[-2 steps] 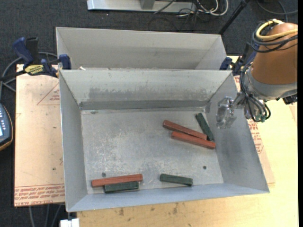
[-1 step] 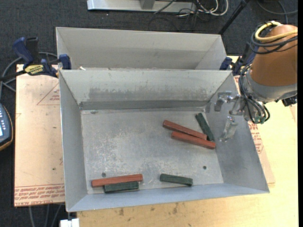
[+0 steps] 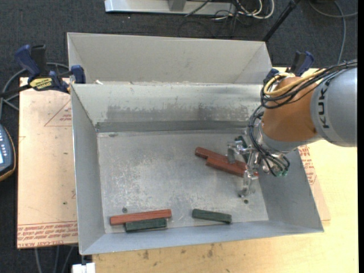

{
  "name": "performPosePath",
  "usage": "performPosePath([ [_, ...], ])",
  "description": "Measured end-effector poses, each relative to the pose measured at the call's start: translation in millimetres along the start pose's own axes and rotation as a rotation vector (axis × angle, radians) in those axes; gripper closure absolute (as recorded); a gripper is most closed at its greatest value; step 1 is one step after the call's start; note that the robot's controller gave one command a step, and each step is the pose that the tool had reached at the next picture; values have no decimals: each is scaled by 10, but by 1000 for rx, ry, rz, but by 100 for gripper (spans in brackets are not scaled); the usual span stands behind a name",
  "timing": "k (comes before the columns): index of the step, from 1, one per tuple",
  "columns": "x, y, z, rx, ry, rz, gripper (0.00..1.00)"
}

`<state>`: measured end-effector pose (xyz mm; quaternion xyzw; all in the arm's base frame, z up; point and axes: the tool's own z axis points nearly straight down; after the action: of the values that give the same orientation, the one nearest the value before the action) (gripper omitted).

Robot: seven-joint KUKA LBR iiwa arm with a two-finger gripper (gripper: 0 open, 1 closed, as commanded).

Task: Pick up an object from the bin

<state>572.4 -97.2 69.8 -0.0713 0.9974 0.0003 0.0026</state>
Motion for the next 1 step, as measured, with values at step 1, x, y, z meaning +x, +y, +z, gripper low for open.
performPosePath([
  [1, -25, -5, -50, 1, -5, -1, 100],
])
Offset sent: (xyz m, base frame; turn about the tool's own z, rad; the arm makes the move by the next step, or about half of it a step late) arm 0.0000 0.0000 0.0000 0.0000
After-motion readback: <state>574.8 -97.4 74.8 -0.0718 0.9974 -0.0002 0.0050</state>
